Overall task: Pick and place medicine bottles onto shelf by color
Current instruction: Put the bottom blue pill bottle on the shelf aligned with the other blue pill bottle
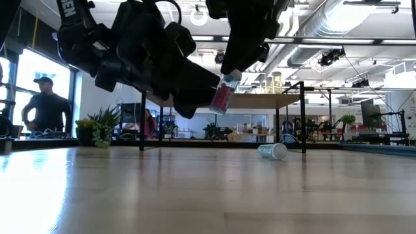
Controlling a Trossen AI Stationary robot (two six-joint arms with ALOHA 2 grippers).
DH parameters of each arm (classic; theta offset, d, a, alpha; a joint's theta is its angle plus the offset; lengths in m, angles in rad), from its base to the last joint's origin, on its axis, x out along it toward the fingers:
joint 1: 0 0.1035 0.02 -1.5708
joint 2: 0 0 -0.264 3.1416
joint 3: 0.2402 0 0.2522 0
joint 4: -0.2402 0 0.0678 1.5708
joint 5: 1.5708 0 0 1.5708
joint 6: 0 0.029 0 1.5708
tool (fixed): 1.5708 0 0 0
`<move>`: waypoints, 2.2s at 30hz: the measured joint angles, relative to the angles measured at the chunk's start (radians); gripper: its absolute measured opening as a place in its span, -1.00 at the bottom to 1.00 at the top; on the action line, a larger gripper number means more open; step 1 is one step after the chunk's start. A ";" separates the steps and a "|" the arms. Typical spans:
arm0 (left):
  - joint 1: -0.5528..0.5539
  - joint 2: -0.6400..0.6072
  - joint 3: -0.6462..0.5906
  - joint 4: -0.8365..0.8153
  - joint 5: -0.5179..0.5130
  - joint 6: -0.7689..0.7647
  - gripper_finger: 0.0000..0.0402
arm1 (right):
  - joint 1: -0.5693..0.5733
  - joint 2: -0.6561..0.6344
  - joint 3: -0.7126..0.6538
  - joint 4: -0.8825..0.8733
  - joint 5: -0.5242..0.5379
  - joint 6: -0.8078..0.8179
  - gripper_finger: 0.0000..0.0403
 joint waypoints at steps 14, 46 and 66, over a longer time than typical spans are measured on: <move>0.002 0.000 0.000 -0.027 -0.002 0.001 -0.47 | 0.000 0.000 0.000 0.028 0.000 -0.008 -0.53; 0.028 -0.002 0.025 0.023 -0.061 0.028 -0.61 | -0.124 -0.136 0.002 0.013 -0.105 0.089 0.02; 0.028 -0.002 0.066 0.014 -0.119 0.027 -0.61 | -0.115 -0.144 -0.001 -0.131 -0.108 0.149 0.02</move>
